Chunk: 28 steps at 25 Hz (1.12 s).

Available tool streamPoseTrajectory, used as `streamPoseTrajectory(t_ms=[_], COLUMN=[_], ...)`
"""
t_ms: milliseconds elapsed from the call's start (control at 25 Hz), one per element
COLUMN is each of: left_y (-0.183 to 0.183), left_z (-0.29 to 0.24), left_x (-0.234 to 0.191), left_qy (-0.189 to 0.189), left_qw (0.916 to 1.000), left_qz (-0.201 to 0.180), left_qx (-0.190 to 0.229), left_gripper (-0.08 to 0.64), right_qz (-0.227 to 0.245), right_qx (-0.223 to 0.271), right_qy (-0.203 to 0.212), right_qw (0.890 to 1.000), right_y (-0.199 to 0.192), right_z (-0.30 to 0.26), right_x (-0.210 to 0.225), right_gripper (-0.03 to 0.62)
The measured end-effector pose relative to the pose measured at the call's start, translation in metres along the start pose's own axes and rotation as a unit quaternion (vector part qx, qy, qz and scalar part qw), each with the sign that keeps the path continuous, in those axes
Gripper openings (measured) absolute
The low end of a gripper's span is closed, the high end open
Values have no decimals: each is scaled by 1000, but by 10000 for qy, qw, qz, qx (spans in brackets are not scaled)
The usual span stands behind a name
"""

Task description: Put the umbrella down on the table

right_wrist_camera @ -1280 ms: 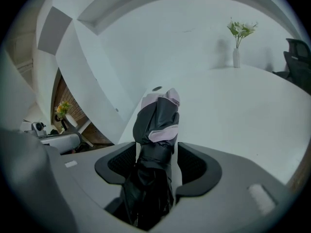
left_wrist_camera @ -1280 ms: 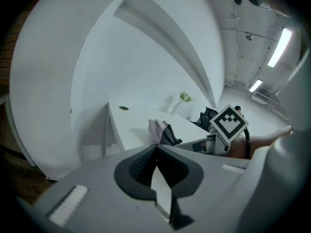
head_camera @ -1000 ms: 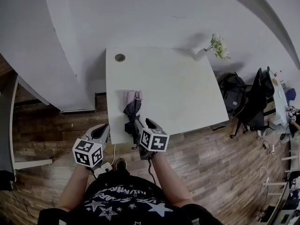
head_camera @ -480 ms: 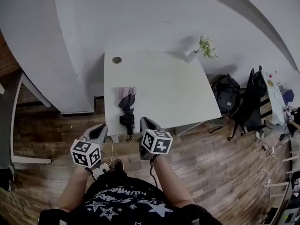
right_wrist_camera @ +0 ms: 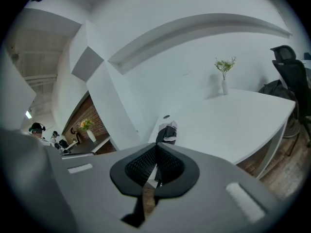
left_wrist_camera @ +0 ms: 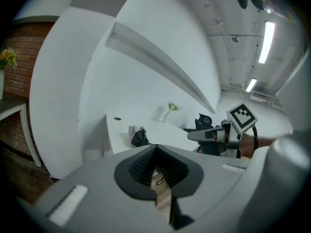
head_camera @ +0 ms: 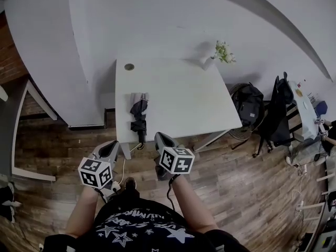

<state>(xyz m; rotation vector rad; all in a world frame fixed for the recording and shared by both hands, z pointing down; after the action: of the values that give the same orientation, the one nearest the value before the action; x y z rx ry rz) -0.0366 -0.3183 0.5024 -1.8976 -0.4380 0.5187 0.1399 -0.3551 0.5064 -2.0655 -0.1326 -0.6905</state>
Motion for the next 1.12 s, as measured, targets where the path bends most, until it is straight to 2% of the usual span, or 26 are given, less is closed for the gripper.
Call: streamPoseTrajectory(t_ms=[480, 920, 1120], left_y=[-22, -53, -56], left_z=[51, 100, 115], left_x=[47, 94, 109], left_qy=[-57, -119, -120], left_qw=[9999, 9999, 9998], left_qz=[-91, -67, -134], left_qx=[55, -34, 21], left_gripper=[3, 5, 3], right_qz=[154, 214, 243], right_qx=[23, -89, -89], right_qy=[-147, -117, -96], right_qw=[9998, 9997, 9996], right_y=[-44, -91, -108], right_z=[74, 138, 160], right_x=[-1, -6, -8], right_gripper=[12, 14, 12])
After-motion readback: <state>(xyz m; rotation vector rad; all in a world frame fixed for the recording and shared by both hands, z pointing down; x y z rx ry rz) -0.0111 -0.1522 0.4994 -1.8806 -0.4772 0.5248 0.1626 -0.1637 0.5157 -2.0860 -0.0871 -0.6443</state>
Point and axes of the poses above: the fingertips, and each gripper's own axes: z backward along the fingers, x to its right, y out of its top, the point moved 1 cm from there along z, backward along the fingers, and after that the axes turned 9 degrees about -z, right-handed, at the moved point
